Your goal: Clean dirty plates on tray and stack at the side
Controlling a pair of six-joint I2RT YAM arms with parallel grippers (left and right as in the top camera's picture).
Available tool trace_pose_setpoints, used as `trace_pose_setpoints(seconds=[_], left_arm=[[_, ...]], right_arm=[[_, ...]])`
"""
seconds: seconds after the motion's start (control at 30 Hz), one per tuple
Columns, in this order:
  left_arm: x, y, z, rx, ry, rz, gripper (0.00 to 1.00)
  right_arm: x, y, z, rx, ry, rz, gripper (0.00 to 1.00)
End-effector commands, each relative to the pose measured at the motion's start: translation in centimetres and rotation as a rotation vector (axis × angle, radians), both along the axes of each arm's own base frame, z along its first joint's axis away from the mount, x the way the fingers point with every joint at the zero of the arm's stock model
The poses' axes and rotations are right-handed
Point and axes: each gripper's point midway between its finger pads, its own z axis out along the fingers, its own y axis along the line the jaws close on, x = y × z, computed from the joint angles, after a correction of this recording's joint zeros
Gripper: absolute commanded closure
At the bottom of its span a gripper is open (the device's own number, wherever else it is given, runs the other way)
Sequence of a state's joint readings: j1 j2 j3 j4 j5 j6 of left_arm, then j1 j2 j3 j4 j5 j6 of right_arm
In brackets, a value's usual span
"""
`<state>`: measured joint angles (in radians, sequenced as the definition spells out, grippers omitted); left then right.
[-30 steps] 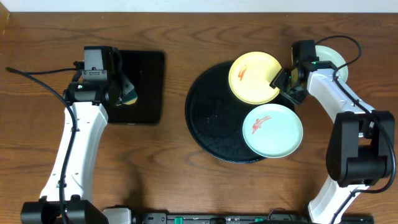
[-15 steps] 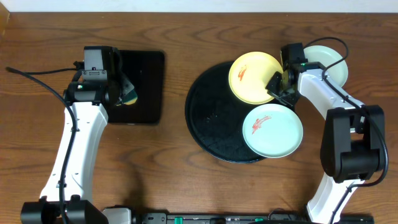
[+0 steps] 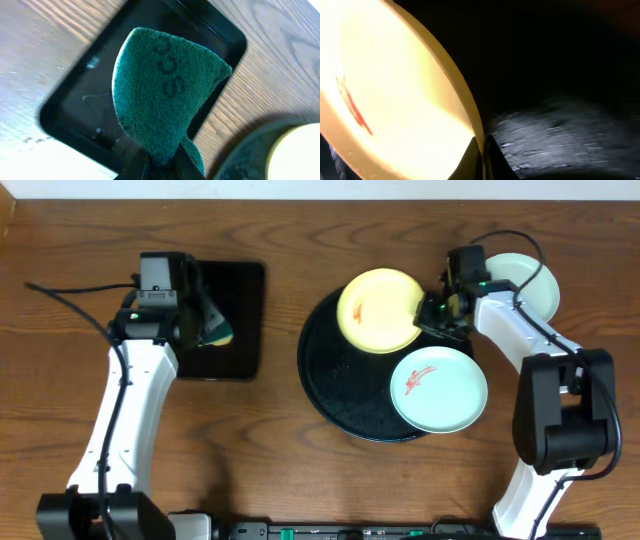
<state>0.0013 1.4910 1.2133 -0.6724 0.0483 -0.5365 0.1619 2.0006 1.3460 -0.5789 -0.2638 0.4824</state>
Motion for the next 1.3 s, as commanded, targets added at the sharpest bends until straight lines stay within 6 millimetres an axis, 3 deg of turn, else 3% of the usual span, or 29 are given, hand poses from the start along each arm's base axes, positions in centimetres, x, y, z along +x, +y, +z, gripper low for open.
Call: trace_pose_setpoints(seconds=[0.0, 0.1, 0.2, 0.27, 0.33, 0.57, 0.63, 0.73, 0.83, 1.27], left_arm=[[-0.2, -1.9, -1.2, -0.024, 0.031, -0.08, 0.92], [-0.2, -3.0, -1.4, -0.023, 0.036, -0.11, 0.92], [-0.2, -3.8, -1.3, -0.022, 0.031, -0.13, 0.92], [-0.1, -4.0, -1.3, -0.022, 0.026, -0.136, 0.92], [-0.1, -4.0, -1.2, -0.022, 0.025, -0.136, 0.93], [-0.1, -4.0, -1.2, -0.021, 0.025, -0.14, 0.92], [-0.1, -4.0, -1.3, -0.021, 0.026, -0.14, 0.92], [-0.1, -4.2, -1.4, -0.03, 0.031, -0.144, 0.92], [-0.1, -4.9, -1.8, -0.065, 0.043, -0.164, 0.92], [-0.2, -6.0, -2.4, -0.074, 0.061, -0.181, 0.92]], right_arm=[[-1.2, 3.7, 0.5, 0.053, -0.001, 0.147, 0.99], [-2.6, 5.1, 0.2, 0.048, 0.042, 0.172, 0.94], [-3.5, 6.2, 0.0, 0.033, 0.062, 0.184, 0.71], [-3.6, 6.4, -0.2, -0.002, 0.055, 0.188, 0.62], [-3.3, 5.9, -0.3, -0.044, 0.044, 0.178, 0.5], [-1.2, 4.8, 1.3, -0.129, -0.05, 0.274, 0.36], [-0.1, 3.8, 1.5, -0.209, -0.104, 0.306, 0.28], [1.3, 3.2, 1.5, -0.295, -0.182, 0.381, 0.26], [2.0, 3.8, 0.9, -0.29, -0.207, 0.395, 0.33], [0.1, 6.0, -4.2, -0.254, -0.091, 0.414, 0.62]])
